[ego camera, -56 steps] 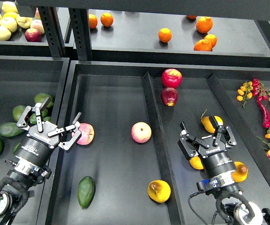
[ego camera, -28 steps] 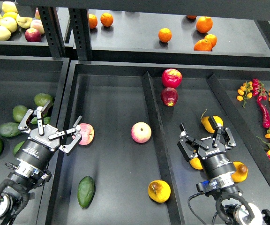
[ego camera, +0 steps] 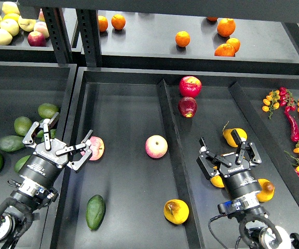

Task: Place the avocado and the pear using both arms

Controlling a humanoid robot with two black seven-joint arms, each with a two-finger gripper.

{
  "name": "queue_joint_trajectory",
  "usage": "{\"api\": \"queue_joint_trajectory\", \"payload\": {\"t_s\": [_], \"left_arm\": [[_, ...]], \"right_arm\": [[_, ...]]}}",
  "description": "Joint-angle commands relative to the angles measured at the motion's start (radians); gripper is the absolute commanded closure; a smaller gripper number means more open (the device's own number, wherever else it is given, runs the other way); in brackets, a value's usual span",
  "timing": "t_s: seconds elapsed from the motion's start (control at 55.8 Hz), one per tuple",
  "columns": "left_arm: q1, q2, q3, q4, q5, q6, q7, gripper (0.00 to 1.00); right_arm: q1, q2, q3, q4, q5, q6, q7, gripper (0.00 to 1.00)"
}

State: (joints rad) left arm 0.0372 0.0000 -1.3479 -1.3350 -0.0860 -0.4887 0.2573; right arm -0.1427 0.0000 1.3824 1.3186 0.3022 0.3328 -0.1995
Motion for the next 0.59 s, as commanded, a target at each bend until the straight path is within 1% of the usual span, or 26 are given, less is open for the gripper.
{"api": "queue_joint_trajectory", "payload": {"t_s": [0.0, 0.573], "left_arm": [[-0.002, 0.000, 0.003, 0.011, 0.000, 0.000, -0.001, 0.00], [-0.008, 0.000, 0.004, 0.036, 0.002, 0.000, 0.002, 0.00]], "right_arm": [[0.000, 0.000, 0.000, -0.001, 0.000, -0.003, 0.000, 0.00], [-0.002, 0.000, 0.003, -0.006, -0.003, -0.017, -0.005, 0.00]]}}
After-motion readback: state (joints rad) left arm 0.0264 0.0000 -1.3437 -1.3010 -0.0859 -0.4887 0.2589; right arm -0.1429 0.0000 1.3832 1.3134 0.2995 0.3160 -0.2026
